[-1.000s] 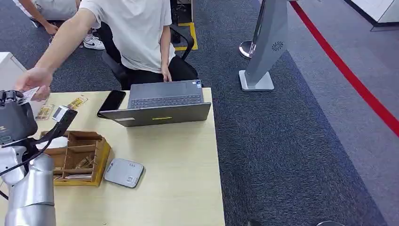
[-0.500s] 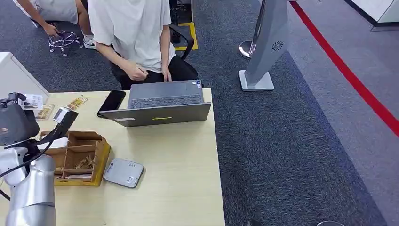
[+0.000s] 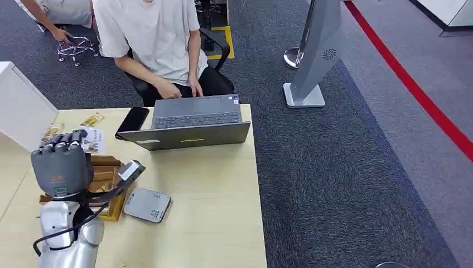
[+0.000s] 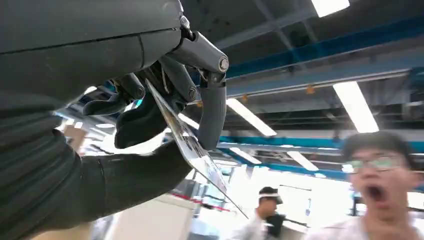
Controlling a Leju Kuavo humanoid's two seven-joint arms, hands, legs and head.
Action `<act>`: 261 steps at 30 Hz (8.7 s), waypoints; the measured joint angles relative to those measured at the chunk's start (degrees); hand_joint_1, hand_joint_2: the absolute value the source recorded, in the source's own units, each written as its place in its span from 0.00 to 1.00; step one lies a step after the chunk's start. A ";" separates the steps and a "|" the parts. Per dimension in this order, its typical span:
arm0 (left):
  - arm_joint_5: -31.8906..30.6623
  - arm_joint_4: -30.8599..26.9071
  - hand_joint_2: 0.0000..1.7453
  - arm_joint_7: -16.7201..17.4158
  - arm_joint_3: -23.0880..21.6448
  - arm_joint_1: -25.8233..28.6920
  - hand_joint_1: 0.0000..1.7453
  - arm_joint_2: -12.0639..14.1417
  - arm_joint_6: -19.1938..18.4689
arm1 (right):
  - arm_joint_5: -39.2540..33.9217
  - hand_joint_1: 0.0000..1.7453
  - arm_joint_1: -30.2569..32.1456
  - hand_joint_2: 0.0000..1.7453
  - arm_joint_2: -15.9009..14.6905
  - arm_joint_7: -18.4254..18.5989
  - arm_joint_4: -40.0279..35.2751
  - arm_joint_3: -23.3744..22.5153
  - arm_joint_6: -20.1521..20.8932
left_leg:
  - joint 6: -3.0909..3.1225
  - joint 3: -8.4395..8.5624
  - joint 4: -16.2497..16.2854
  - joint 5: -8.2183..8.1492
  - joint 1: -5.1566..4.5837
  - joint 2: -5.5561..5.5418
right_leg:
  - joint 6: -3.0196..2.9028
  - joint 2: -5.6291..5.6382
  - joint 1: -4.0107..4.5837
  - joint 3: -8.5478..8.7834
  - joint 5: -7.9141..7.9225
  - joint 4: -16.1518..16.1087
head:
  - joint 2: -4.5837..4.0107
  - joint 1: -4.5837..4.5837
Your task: Pass the card to the sensor for recognition and then transmit it.
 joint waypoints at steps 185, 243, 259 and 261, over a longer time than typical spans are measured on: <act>-5.60 0.44 1.00 6.37 -2.99 -4.93 0.00 5.44 -4.97 | 2.16 0.00 -0.57 1.00 0.81 -0.05 -0.02 -4.66 0.68 | -0.02 -0.26 0.00 0.32 0.00 0.03 | -0.03 0.03 0.00 -0.14 0.32 0.06 | 0.00 -0.02; 3.69 -9.14 1.00 14.80 -4.71 35.48 0.00 10.78 -19.83 | 0.24 0.00 0.65 1.00 0.50 -0.22 -0.11 -10.32 -0.26 | -0.04 -0.11 -0.04 -0.12 -0.01 0.07 | 0.12 0.00 -0.02 0.02 -0.16 0.03 | 0.00 0.04; 3.69 -9.12 1.00 14.78 -4.67 35.73 0.00 10.43 -19.83 | 0.24 0.00 0.65 1.00 0.39 -0.22 -0.11 -10.36 -0.26 | -0.04 -0.11 -0.04 -0.12 -0.01 0.07 | 0.12 0.00 -0.02 0.02 -0.16 0.03 | 0.00 0.04; 3.69 -9.12 1.00 14.80 -4.67 35.73 0.00 10.38 -19.83 | 0.24 0.00 0.65 1.00 0.39 -0.22 -0.11 -10.36 -0.26 | -0.04 -0.11 -0.04 -0.12 -0.01 0.07 | 0.12 0.00 -0.02 0.02 -0.16 0.04 | 0.00 0.04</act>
